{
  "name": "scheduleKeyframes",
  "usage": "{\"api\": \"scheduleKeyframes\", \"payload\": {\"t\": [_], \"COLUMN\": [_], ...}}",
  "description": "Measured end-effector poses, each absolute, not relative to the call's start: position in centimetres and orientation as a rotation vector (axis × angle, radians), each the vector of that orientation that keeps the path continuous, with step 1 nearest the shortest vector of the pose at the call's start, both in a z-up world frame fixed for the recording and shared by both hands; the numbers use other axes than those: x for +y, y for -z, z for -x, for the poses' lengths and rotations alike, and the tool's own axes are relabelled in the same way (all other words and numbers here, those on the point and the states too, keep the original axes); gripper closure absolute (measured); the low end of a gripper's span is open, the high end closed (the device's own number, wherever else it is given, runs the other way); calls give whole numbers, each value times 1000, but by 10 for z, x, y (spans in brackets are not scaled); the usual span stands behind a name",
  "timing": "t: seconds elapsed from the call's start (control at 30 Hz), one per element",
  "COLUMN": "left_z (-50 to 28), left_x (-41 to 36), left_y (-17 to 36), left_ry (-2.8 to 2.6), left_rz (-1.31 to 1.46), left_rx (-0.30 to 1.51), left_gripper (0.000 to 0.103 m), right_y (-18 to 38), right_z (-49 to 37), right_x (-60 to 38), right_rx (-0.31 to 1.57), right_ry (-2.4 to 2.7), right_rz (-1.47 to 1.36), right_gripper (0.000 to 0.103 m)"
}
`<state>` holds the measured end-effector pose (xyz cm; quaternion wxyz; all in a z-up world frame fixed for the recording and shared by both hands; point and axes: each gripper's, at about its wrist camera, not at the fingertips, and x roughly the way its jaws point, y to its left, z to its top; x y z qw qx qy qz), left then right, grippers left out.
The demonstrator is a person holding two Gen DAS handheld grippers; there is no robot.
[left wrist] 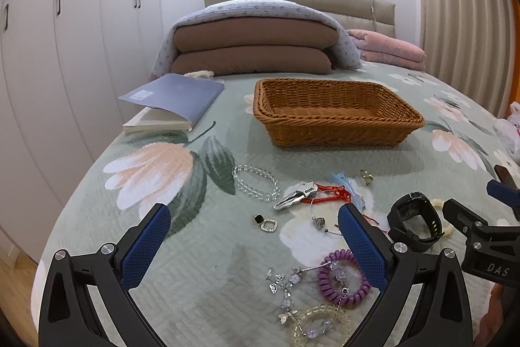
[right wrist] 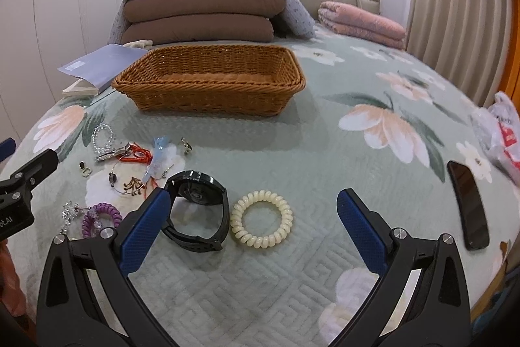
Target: Organize jewelry
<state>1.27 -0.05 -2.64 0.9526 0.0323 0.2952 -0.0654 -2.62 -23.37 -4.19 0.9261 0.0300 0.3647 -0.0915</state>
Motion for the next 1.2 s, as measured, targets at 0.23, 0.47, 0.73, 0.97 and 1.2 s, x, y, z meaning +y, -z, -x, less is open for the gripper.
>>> {"api": "scheduleKeyframes", "payload": {"t": [0.23, 0.47, 0.73, 0.97, 1.2], "left_z": [-13, -7, 12, -31, -107], "left_x": [23, 55, 60, 63, 62], "left_y": [14, 20, 39, 25, 39], "left_ry": [196, 294, 405, 414, 447], "left_rz": [-15, 64, 90, 76, 78], "left_rx": [646, 752, 857, 851, 948], "left_gripper": [1, 1, 5, 6, 24], "right_y": [39, 23, 23, 18, 36], "right_z": [30, 39, 69, 69, 49], "right_x": [-246, -257, -251, -257, -269], "right_rx": [761, 770, 789, 822, 904], "right_ry": [204, 192, 177, 126, 89], "right_rz": [-106, -116, -20, 25, 55], "right_gripper": [0, 0, 0, 0, 26]}}
